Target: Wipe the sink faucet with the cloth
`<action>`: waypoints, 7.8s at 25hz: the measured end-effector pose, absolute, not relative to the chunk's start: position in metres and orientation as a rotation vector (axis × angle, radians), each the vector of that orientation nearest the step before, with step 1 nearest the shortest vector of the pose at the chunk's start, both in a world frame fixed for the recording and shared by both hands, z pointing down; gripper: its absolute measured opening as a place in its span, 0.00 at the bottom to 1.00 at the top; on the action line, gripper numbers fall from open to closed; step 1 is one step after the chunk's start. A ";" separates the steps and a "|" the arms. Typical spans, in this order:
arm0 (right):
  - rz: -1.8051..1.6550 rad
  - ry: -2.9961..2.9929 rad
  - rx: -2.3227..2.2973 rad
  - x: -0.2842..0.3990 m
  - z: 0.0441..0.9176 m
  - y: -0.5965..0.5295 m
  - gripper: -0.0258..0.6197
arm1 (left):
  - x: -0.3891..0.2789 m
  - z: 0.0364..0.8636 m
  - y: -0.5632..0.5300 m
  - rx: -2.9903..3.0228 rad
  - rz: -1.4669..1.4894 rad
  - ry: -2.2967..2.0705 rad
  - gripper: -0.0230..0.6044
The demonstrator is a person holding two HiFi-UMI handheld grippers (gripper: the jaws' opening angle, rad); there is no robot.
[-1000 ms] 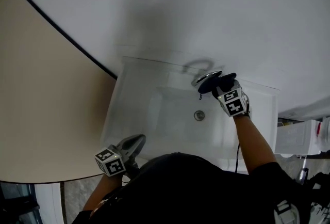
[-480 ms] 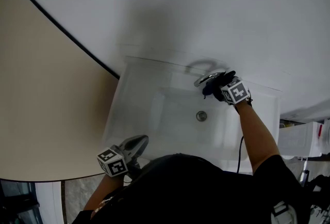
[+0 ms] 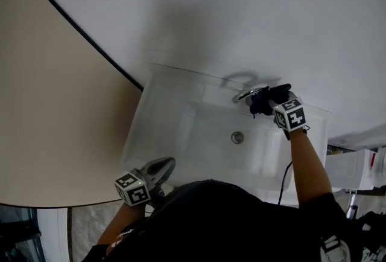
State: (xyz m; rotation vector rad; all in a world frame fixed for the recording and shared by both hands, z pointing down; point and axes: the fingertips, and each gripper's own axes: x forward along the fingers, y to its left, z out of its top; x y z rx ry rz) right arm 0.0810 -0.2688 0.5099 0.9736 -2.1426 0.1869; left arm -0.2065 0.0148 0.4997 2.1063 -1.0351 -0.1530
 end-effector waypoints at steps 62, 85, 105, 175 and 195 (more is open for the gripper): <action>0.675 -2.448 1.244 0.075 0.555 -0.280 0.21 | -0.175 0.504 -0.011 2.112 -0.037 -0.954 0.02; 0.845 -3.018 0.719 0.055 0.478 -0.216 0.20 | -0.171 0.497 -0.016 2.131 -0.047 -0.948 0.02; 0.036 -2.113 1.101 0.104 0.579 -0.291 0.20 | -0.161 0.497 -0.017 2.130 0.030 -0.943 0.02; -0.382 -0.969 -0.100 0.026 0.551 -0.273 0.20 | -0.253 0.505 -0.002 2.356 -0.229 -1.027 0.02; -0.401 -0.644 -0.413 0.030 0.689 -0.267 0.20 | -0.278 0.521 0.005 2.274 -0.261 -1.033 0.02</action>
